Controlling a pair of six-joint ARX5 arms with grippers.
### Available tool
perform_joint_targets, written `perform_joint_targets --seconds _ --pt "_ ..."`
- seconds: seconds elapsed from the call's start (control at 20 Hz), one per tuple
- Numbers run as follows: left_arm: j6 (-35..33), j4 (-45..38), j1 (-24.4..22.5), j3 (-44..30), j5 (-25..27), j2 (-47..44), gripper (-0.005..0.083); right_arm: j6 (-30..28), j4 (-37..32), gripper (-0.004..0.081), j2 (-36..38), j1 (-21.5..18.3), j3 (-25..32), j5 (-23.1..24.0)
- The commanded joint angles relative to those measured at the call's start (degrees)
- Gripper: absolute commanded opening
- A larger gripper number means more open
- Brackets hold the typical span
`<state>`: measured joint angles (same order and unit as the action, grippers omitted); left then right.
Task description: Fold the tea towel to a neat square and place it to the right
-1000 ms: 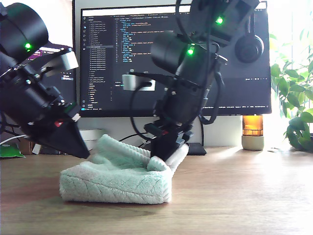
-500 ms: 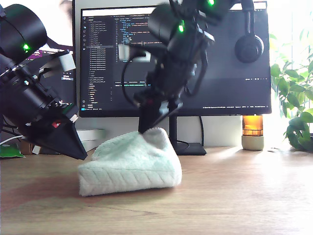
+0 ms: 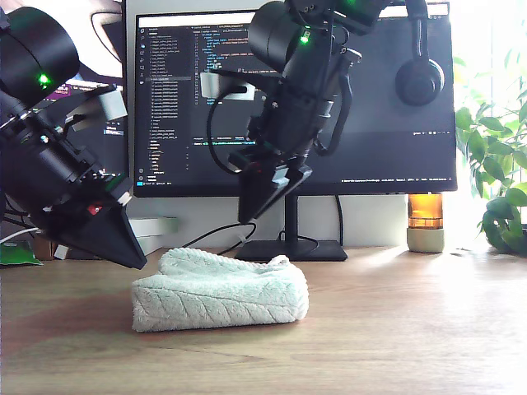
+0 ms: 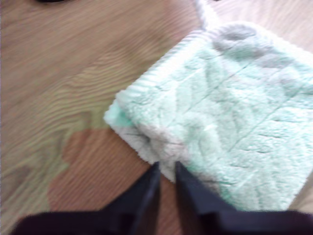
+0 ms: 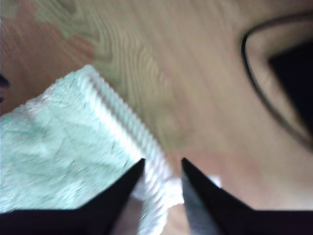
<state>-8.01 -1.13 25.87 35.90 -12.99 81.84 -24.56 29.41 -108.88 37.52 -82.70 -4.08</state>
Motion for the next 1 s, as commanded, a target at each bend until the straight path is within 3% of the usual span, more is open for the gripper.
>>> perform_joint_targets --seconds 0.0,0.2,0.4,0.55,0.75,0.95 --pt "0.1 -0.2 0.1 -0.2 -0.3 -1.4 -0.0024 1.2 1.2 -0.0012 -0.7 -0.1 -0.7 -1.7" --pt "0.2 1.1 0.1 -0.2 -0.7 -7.5 -0.0024 5.7 3.1 -0.0012 0.5 -0.5 -0.7 -6.6" --pt "0.5 5.4 -0.2 -0.2 -0.8 -13.9 -0.0024 7.5 5.2 -0.0012 4.1 -1.1 -0.5 -8.1" --pt "0.5 6.8 -1.5 -0.2 -2.3 -16.5 -0.0024 8.2 3.0 -0.0012 8.2 -1.6 2.4 -10.0" --pt "0.5 7.3 -2.9 -0.2 -6.5 -20.3 -0.0024 3.6 0.3 -0.0012 13.5 -2.9 9.0 -14.3" --pt "1.7 7.1 -4.0 -3.4 -8.6 -25.8 -0.0024 -1.8 -4.6 -0.0012 15.5 -7.5 15.7 -24.7"
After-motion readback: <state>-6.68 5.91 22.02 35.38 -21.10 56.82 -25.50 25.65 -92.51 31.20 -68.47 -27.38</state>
